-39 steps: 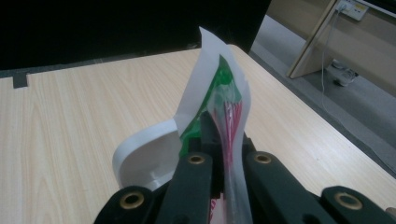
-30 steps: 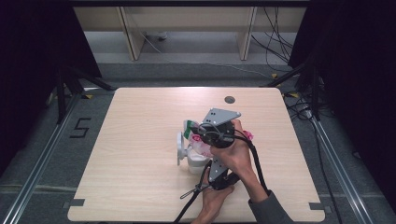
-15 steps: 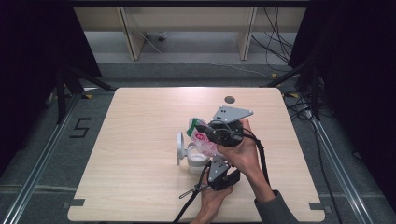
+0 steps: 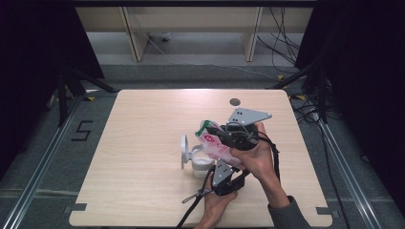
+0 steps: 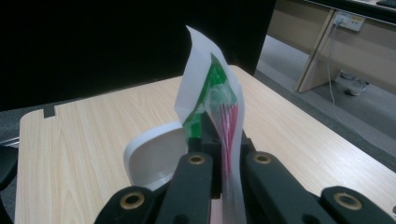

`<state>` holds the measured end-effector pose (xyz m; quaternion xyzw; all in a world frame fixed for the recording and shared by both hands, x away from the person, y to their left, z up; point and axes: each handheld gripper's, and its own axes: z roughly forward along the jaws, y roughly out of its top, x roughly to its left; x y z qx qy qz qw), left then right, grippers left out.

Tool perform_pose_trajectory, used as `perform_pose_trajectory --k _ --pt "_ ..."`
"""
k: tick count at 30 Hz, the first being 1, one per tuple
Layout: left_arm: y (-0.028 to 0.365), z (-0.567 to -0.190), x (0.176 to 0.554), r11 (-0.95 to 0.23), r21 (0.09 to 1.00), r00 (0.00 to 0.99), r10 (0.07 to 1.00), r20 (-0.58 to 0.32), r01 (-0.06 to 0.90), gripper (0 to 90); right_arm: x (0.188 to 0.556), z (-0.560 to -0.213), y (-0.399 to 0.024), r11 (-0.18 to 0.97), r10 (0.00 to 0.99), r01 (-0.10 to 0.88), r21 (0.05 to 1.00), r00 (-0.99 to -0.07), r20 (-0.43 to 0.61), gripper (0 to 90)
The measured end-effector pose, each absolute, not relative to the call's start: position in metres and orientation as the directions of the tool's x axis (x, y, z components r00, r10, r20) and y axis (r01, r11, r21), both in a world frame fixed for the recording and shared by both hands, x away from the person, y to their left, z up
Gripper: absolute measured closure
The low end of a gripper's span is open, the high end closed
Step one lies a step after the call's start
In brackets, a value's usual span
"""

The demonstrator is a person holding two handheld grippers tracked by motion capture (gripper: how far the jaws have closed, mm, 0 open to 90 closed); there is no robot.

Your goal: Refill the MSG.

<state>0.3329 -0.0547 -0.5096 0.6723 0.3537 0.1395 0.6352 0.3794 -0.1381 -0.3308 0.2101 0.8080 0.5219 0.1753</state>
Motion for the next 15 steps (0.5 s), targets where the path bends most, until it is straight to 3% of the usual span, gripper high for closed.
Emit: perform_pose_trajectory --k 7,8,11,15 --pt "-0.053 -0.512 0.332 0.041 0.951 0.711 0.655 -0.258 0.308 68.4 0.38 -0.331 -0.146 0.358 0.53 0.128 0.925 -0.843 -0.088 90.0" --pt "-0.052 -0.513 0.332 0.038 0.95 0.711 0.654 -0.257 0.309 68.4 0.378 -0.331 -0.147 0.35 0.535 0.172 0.921 -0.843 -0.045 90.0" --pt "-0.05 -0.514 0.332 0.022 0.949 0.713 0.654 -0.252 0.315 67.5 0.38 -0.331 -0.152 0.354 0.527 0.141 0.924 -0.847 -0.073 90.0" --pt "-0.05 -0.515 0.331 0.016 0.946 0.714 0.653 -0.254 0.323 65.8 0.379 -0.332 -0.159 0.316 0.53 0.187 0.93 -0.848 -0.01 90.0"
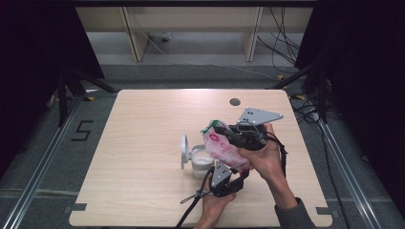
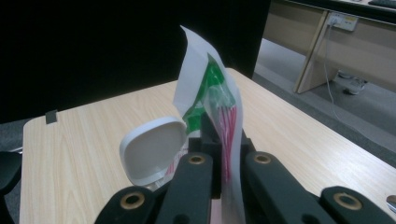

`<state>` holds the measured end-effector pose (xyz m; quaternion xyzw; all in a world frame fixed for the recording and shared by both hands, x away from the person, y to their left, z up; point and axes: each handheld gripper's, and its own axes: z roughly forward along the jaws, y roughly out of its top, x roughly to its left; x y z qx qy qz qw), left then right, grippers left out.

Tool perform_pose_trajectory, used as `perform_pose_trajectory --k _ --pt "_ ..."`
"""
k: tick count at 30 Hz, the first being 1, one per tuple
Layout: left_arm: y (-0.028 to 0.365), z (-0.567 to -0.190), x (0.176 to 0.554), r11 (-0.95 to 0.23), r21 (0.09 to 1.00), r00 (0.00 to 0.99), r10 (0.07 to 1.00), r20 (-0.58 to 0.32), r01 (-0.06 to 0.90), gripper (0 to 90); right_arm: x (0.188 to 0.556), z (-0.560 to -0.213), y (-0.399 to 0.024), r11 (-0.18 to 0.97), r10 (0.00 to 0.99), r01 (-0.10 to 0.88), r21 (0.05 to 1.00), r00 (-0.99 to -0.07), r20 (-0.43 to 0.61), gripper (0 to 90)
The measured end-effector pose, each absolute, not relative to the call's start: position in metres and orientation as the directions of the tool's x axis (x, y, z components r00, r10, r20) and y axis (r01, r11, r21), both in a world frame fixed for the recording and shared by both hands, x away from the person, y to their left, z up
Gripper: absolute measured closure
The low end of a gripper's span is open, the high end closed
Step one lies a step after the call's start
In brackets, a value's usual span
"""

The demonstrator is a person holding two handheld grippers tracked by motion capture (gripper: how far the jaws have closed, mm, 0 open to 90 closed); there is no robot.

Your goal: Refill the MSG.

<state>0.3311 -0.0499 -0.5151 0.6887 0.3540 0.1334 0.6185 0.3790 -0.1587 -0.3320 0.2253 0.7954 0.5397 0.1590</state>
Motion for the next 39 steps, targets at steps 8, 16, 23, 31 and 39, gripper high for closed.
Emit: perform_pose_trajectory --k 8,16,23,31,39 --pt "-0.048 -0.514 0.327 -0.014 0.944 0.701 0.674 -0.234 0.329 62.9 0.378 -0.331 -0.177 0.264 0.555 0.204 0.943 -0.831 0.025 90.0" --pt "-0.045 -0.513 0.326 -0.013 0.946 0.698 0.678 -0.23 0.323 58.0 0.377 -0.332 -0.192 0.22 0.562 0.216 0.951 -0.825 0.057 90.0" --pt "-0.037 -0.509 0.325 -0.018 0.945 0.682 0.697 -0.221 0.325 50.7 0.378 -0.334 -0.203 0.167 0.541 0.208 0.964 -0.837 0.087 90.0" --pt "-0.03 -0.505 0.319 -0.025 0.946 0.675 0.706 -0.213 0.324 43.1 0.376 -0.335 -0.21 0.129 0.539 0.21 0.969 -0.835 0.11 90.0" --pt "-0.026 -0.502 0.311 -0.057 0.951 0.692 0.699 -0.18 0.305 38.0 0.376 -0.337 -0.217 0.129 0.566 0.213 0.968 -0.818 0.105 90.0"
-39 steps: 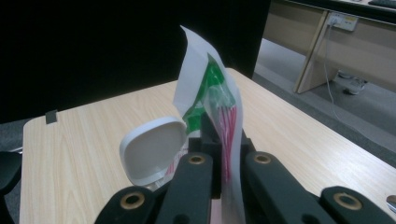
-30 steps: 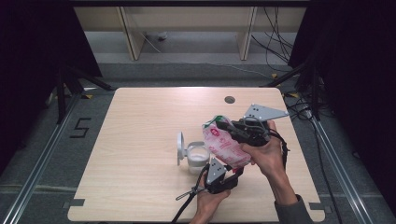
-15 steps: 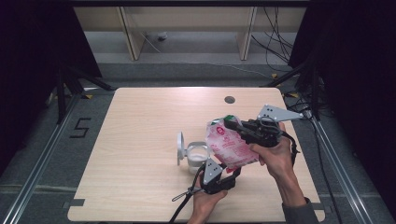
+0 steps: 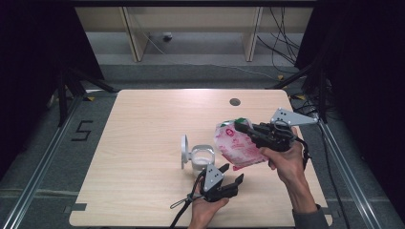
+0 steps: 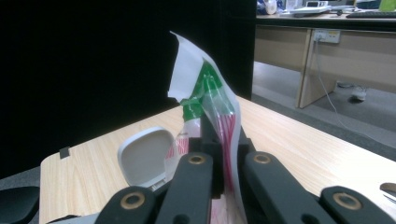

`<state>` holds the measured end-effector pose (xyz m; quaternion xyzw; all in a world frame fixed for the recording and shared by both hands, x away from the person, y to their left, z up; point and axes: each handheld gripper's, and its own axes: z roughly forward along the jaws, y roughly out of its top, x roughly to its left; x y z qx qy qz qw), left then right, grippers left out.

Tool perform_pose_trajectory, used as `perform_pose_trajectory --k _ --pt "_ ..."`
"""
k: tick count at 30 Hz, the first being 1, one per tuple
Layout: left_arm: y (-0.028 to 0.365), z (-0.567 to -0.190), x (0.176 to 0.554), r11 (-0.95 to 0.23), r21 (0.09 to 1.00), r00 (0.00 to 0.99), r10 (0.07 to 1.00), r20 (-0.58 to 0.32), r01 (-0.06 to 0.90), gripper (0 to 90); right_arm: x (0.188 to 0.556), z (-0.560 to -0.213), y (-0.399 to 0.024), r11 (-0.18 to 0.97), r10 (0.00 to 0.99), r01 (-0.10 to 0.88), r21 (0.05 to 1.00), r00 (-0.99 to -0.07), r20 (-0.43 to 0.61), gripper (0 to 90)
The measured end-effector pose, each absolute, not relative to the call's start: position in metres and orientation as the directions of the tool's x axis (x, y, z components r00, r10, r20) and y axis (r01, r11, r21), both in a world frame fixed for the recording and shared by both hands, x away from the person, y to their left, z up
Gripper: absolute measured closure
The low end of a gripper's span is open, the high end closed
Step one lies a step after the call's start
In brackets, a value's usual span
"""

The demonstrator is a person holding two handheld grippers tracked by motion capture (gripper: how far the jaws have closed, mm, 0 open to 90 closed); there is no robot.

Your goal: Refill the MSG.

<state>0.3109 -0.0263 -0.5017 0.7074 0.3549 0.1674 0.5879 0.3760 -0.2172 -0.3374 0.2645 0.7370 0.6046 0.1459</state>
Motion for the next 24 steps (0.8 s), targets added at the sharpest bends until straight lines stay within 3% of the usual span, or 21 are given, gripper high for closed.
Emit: perform_pose_trajectory --k 6,24 --pt "-0.017 -0.499 0.297 -0.118 0.951 0.709 0.693 -0.127 0.285 36.1 0.377 -0.342 -0.222 0.125 0.564 0.211 0.969 -0.819 0.106 90.0" --pt "0.022 -0.506 0.293 -0.133 0.958 0.71 0.698 -0.092 0.255 35.3 0.381 -0.364 -0.228 0.141 0.592 0.269 0.953 -0.794 0.137 90.0"
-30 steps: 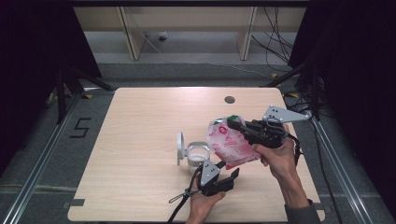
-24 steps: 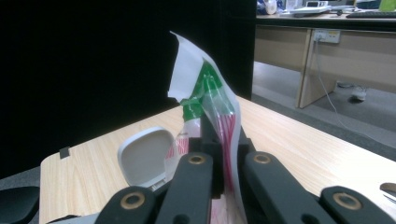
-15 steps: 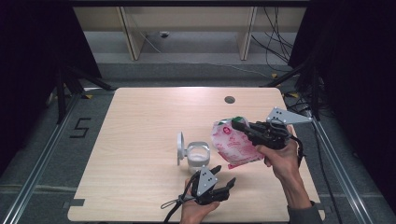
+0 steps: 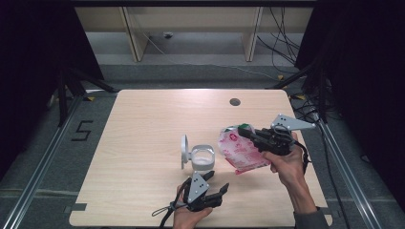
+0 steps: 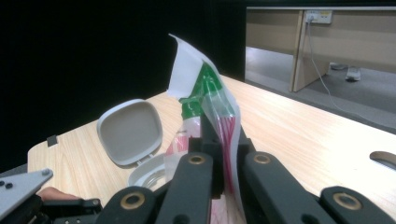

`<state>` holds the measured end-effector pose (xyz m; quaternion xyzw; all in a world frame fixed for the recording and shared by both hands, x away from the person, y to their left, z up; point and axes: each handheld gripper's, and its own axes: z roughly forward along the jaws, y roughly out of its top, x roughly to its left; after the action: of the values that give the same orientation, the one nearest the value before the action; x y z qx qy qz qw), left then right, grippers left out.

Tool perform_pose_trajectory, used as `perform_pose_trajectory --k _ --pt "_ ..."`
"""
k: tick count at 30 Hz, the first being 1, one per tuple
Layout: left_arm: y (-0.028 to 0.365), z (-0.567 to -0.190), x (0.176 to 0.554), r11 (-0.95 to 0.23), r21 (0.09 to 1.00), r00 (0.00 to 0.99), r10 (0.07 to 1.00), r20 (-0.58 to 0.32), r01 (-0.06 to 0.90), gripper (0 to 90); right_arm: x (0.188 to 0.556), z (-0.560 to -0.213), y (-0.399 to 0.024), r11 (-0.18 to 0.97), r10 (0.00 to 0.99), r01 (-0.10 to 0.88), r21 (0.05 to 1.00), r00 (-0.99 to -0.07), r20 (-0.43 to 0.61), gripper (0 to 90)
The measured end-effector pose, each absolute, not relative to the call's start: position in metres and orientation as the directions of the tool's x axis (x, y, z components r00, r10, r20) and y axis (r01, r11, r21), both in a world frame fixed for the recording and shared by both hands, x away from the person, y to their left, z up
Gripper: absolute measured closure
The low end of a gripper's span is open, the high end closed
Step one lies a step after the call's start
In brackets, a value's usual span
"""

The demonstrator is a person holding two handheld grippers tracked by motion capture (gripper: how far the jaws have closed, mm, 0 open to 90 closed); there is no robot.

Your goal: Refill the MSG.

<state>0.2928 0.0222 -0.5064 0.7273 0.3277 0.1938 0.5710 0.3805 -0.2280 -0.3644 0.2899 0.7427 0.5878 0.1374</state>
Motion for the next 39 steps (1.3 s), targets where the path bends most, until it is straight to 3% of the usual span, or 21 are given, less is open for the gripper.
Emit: perform_pose_trajectory --k 24,39 --pt "0.061 -0.509 0.289 -0.069 0.952 0.624 0.769 -0.138 0.297 35.0 0.383 -0.387 -0.252 0.131 0.626 0.312 0.941 -0.762 0.165 90.0" --pt "0.075 -0.511 0.29 -0.034 0.955 0.601 0.784 -0.157 0.294 34.7 0.381 -0.398 -0.284 0.056 0.658 0.348 0.936 -0.718 0.227 90.0"
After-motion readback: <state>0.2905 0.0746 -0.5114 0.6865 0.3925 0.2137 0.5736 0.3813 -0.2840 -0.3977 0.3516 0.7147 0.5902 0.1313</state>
